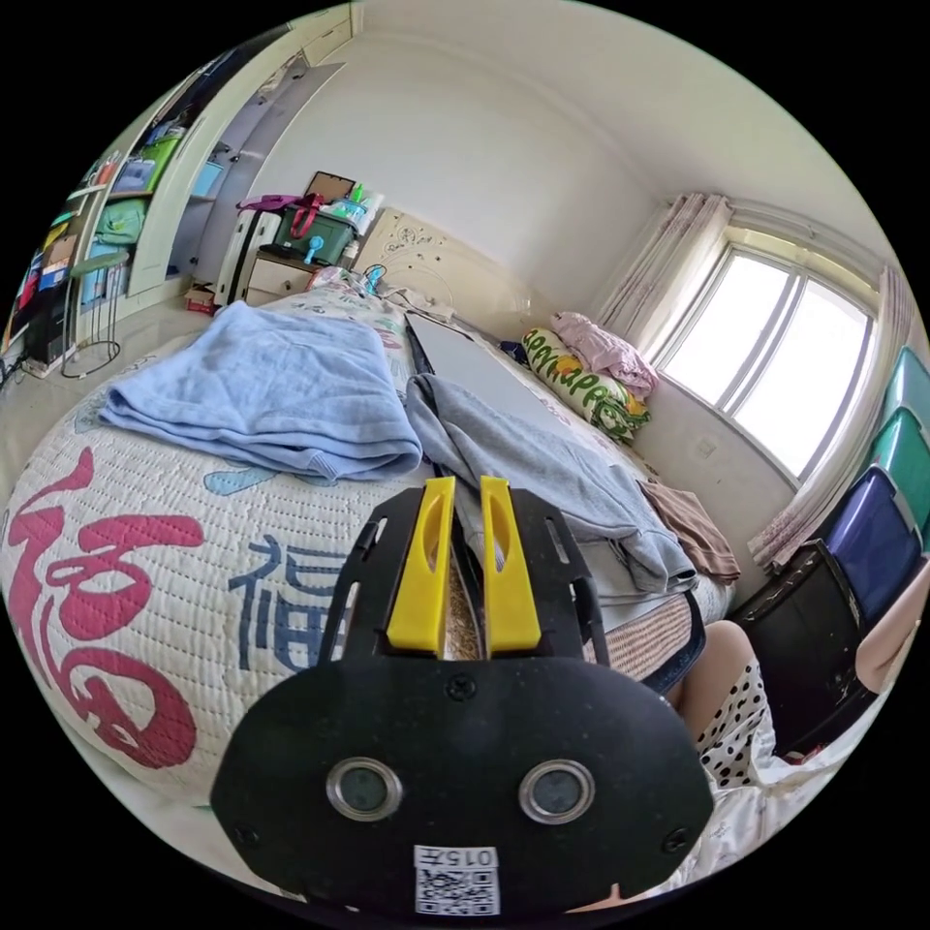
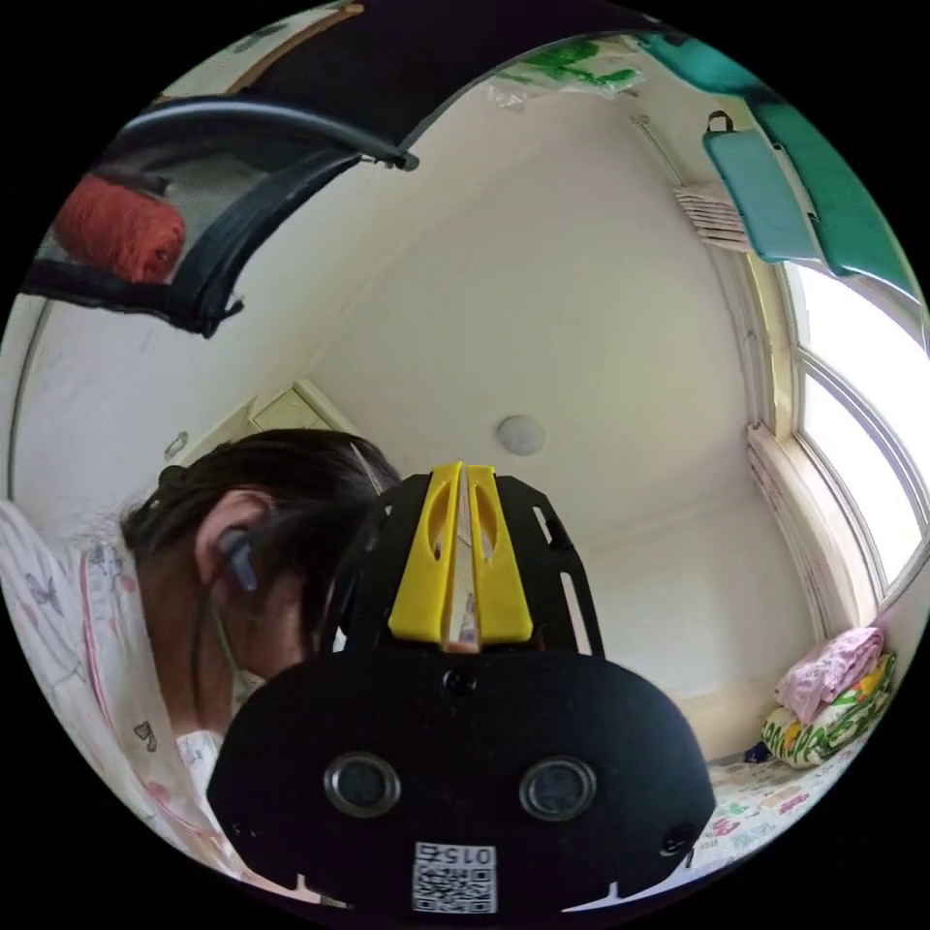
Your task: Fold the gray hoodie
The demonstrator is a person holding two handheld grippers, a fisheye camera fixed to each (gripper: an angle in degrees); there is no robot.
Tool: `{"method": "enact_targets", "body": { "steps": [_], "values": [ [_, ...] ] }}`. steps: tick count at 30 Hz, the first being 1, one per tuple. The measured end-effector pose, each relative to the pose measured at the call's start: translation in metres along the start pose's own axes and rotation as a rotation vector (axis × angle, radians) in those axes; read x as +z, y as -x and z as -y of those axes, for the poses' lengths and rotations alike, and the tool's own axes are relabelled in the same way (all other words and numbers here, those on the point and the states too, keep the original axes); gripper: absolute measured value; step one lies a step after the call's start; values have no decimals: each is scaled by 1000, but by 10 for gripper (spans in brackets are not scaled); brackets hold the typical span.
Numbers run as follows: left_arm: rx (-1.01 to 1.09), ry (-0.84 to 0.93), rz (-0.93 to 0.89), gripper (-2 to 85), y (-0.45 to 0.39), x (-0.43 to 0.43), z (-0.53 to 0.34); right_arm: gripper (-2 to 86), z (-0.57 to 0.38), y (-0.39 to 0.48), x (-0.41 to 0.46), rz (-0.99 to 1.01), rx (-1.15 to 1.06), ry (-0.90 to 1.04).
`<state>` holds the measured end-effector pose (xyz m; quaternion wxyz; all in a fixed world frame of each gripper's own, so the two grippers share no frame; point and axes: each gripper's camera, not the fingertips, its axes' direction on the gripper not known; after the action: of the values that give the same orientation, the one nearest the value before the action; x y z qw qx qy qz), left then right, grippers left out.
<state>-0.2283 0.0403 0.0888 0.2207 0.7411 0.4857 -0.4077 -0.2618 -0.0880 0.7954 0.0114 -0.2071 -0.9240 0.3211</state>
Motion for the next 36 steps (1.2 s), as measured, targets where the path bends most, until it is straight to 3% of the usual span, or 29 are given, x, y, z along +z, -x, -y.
{"method": "enact_targets", "body": {
  "steps": [5, 8, 11, 14, 16, 19, 20, 22, 25, 30, 32, 34, 36],
  "values": [
    [30, 14, -8, 53, -6, 8, -1, -9, -26, -50, -5, 108, -77, -25],
    [48, -13, -18, 53, -12, 6, -2, -10, -56, -96, -4, -59, -70, -31],
    [52, -52, -31, 45, -20, 1, -2, -9, -111, -182, 15, -275, 48, 177],
    [54, -107, -79, 9, -32, -4, 1, -8, -217, -280, 59, -506, 66, 574],
    [18, -137, -103, -3, -41, 0, 4, -7, -355, -357, 106, -671, -88, 1070],
    [-4, -150, -154, -8, -55, 14, 9, -9, -532, -433, 137, -723, -97, 1632],
    [-4, -148, -164, -8, -59, 17, 10, -9, -563, -445, 141, -752, -115, 1701],
    [-7, -127, -206, -8, -70, 34, 14, -10, -678, -476, 151, -909, -385, 1897],
    [-5, -91, -224, -8, -77, 54, 20, -10, -786, -496, 155, -1010, -876, 1923],
    [24, -58, -205, -8, -80, 72, 31, -10, -884, -534, 149, -883, -1020, 2034],
    [29, -52, -186, -8, -79, 77, 35, -10, -916, -548, 138, -864, -1139, 2064],
    [25, -39, -171, -8, -77, 85, 41, -10, -958, -559, 116, -854, -1422, 2043],
    [0, -13, -177, -7, -72, 95, 46, -10, -969, -570, 117, -845, -1496, 1999]
  ]
}}
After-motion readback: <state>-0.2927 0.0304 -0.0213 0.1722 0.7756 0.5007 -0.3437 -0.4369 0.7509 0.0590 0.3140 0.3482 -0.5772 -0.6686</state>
